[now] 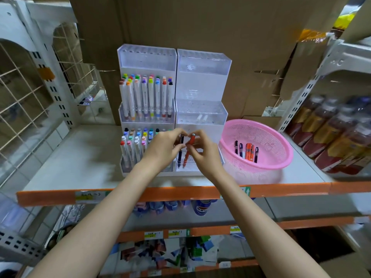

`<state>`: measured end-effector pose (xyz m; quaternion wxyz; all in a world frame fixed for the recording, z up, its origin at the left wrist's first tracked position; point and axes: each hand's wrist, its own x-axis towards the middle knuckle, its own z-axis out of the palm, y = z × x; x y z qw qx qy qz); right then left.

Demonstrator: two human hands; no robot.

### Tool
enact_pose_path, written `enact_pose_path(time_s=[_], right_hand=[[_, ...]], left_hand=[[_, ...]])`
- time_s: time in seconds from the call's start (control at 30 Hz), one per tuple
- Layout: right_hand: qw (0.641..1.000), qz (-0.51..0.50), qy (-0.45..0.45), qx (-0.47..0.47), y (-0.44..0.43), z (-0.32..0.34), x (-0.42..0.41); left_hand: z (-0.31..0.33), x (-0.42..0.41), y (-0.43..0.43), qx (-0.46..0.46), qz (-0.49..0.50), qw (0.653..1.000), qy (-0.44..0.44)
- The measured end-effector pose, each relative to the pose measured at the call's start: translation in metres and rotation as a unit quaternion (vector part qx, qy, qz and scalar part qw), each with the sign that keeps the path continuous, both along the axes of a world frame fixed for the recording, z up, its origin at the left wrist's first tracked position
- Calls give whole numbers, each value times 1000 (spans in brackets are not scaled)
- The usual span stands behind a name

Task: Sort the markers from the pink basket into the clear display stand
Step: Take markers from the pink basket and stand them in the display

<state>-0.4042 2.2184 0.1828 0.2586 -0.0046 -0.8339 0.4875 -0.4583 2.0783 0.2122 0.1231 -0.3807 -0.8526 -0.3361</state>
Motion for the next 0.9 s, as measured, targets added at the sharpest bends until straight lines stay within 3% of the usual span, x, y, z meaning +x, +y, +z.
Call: enact_pose_path(time_s=[0.5,0.9], right_hand=[[999,29,-22,41,4,2,1],[999,16,-28,29,0,0,3]], left_hand=[[-11,1,5,-61,51,997,7],[0,-6,-5,-79,9,997,-16]])
